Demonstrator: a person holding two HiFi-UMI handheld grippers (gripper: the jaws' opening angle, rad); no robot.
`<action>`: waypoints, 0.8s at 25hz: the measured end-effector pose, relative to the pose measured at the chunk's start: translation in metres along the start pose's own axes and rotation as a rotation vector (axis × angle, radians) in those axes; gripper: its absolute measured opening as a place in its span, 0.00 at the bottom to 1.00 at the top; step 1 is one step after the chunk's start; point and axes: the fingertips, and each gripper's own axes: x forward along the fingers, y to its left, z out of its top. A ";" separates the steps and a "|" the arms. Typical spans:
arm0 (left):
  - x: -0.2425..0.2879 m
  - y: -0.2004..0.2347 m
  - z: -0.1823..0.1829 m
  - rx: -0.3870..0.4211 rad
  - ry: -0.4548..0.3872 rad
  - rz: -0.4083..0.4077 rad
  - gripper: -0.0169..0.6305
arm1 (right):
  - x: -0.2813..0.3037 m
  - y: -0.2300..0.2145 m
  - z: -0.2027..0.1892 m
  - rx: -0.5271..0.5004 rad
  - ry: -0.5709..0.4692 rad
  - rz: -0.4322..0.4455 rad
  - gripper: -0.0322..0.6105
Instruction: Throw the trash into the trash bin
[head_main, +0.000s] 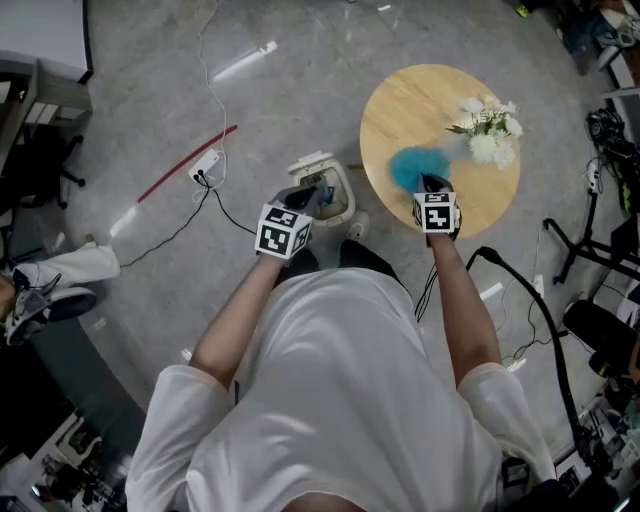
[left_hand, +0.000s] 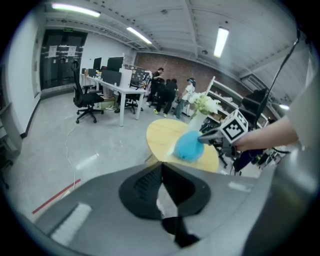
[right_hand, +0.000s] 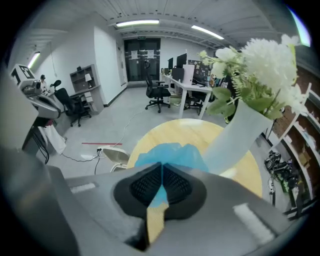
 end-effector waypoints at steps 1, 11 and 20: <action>-0.002 0.003 -0.001 -0.007 -0.003 0.004 0.03 | 0.002 0.006 0.002 -0.014 0.000 0.008 0.05; -0.024 0.028 -0.027 -0.069 -0.014 0.039 0.03 | 0.014 0.070 0.023 -0.120 -0.005 0.085 0.05; -0.041 0.046 -0.046 -0.115 -0.029 0.075 0.03 | 0.022 0.122 0.034 -0.183 -0.013 0.170 0.05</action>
